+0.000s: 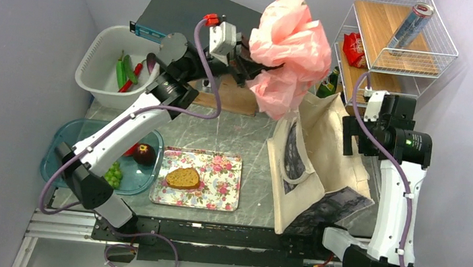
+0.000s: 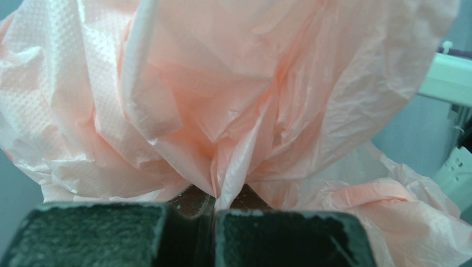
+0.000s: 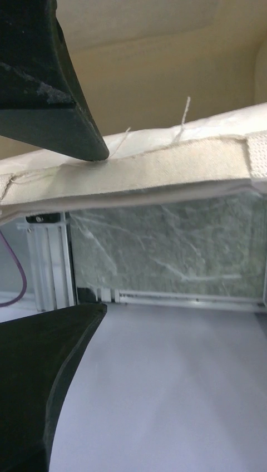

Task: Untie the knot of the grocery bags and take out the mixed food
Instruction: Place the takeout bag at the takeout bag.

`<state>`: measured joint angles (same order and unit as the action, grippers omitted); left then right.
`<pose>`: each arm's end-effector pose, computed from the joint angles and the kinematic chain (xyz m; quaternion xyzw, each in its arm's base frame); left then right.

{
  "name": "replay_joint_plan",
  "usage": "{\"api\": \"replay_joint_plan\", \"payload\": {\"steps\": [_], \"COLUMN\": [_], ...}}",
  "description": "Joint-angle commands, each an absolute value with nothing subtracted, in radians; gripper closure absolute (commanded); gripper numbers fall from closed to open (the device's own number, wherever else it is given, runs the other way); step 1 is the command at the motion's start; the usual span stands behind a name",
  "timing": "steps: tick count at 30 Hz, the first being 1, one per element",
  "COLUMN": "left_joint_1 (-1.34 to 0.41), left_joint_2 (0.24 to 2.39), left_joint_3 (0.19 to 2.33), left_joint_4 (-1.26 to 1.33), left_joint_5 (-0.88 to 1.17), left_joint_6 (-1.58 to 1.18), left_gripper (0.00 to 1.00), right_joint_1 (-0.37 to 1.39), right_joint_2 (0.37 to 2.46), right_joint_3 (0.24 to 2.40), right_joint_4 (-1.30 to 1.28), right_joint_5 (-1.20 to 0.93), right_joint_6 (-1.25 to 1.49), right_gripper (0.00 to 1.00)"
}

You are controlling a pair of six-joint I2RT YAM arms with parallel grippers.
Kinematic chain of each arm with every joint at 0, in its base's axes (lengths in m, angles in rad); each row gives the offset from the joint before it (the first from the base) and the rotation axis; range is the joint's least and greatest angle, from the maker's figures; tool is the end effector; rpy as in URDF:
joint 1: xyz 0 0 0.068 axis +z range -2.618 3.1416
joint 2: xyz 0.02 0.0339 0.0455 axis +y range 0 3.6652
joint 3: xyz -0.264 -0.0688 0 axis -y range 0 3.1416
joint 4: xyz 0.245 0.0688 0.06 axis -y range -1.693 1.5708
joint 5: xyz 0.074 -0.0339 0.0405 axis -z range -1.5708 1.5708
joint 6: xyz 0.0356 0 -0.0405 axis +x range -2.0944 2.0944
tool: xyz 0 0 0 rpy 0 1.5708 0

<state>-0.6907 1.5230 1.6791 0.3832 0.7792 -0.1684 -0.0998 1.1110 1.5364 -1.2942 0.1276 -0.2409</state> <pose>0.2348 -0.2265 0.5256 0.4370 0.3554 -0.5054 0.6536 0.1705 -0.0216 0.4224 -0.0442 0.9363 -0.1172 0.3280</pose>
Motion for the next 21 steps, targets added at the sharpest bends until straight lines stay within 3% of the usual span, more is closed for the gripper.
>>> {"api": "replay_joint_plan", "payload": {"steps": [1,4,5,7,8,16,21], "left_joint_1": [-0.736,-0.759,-0.766,-0.789,-0.805,-0.977,-0.993], "left_joint_2": [1.606,1.648,1.654,1.662,1.665,1.754,1.633], "left_joint_3": [1.817,1.865,1.868,1.86,1.85,1.816,1.491], "left_joint_4": [0.495,0.517,0.528,0.555,0.576,0.711,0.684], "left_joint_5": [0.68,0.631,0.611,0.56,0.528,0.432,0.493], "left_joint_6": [-0.148,-0.146,-0.145,-0.14,-0.135,-0.097,-0.021], "left_gripper": [1.0,1.0,1.0,1.0,1.0,1.0,1.0], "right_joint_1": [-0.179,-0.228,-0.236,-0.248,-0.258,-0.275,-0.282], "right_joint_2": [1.135,1.172,1.186,1.205,1.211,1.175,1.156], "right_joint_3": [1.565,1.557,1.567,1.584,1.598,1.646,1.686], "right_joint_4": [-1.381,-1.431,-1.455,-1.467,-1.47,-1.433,-1.376], "right_joint_5": [-0.124,-0.322,-0.364,-0.39,-0.418,-0.631,-0.515], "right_joint_6": [-0.266,-0.323,-0.338,-0.338,-0.336,-0.245,-0.196], "right_gripper": [0.02,0.23,0.41,0.91,1.0,1.0,1.0]}}
